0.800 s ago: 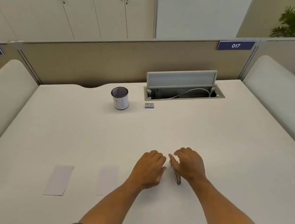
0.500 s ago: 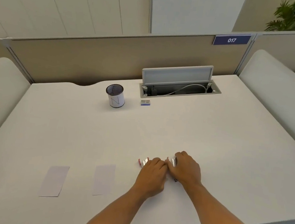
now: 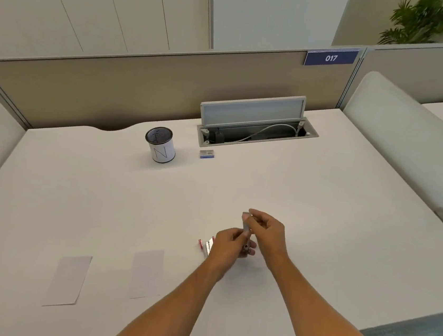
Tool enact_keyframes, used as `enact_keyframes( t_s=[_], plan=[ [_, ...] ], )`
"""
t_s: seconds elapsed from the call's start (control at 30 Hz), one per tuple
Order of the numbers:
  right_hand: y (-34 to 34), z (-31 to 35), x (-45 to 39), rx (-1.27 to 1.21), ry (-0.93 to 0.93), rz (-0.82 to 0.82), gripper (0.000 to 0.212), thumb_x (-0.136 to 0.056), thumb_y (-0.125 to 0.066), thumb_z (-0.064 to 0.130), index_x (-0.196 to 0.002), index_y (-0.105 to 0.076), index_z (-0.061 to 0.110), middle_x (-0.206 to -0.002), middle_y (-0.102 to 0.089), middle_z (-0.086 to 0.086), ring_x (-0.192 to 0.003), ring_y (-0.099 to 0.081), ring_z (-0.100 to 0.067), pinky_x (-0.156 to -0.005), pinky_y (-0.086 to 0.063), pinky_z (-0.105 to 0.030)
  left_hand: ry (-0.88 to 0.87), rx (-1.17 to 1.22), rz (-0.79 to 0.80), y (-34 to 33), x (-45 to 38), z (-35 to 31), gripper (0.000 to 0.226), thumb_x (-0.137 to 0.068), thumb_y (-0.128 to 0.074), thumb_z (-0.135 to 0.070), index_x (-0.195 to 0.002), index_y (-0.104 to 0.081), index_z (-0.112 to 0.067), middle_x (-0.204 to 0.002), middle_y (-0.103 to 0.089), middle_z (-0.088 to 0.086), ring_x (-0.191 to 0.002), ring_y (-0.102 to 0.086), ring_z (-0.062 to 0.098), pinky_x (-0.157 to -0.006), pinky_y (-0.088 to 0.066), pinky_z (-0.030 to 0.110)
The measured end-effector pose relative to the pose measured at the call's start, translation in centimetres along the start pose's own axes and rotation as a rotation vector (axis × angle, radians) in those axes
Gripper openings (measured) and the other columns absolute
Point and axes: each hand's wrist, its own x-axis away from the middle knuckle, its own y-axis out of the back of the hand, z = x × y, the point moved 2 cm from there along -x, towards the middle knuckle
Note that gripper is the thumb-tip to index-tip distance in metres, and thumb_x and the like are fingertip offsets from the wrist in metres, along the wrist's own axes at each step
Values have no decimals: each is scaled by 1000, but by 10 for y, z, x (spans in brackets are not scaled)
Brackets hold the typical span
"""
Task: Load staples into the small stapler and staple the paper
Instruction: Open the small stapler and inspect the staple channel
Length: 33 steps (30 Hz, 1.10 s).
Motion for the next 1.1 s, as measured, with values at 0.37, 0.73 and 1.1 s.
enact_keyframes(
  t_s=[0.37,0.73,1.1],
  plan=[
    [12,-10,-11,-28,-71,240,26,-82,-85,31,-101,-81,13,-99,-78,-10,-91,-73,-21,-81,-58,-30,65,65,21,6,1,6,20,-93,-73,-22,-106,-74,-6,-91,-79,9,-85,-77,25,-79,-59,32],
    [8,-6,-4,-22,-63,335,35,-96,-68,42,-103,-81,10,-101,-78,-16,-93,-74,-23,-86,-58,-28,13,-31,-176,10,-2,6,38,-73,-91,-32,-95,-69,-10,-81,-76,10,-70,-75,23,-63,-57,31],
    [-12,-9,8,169,43,301,31,-107,-49,42,-105,-74,25,-93,-77,7,-79,-72,-3,-65,-53,-17,136,175,-165,7,-3,-5,36,-103,-54,-41,-99,-73,-10,-85,-79,3,-79,-78,22,-68,-63,29]
  ],
)
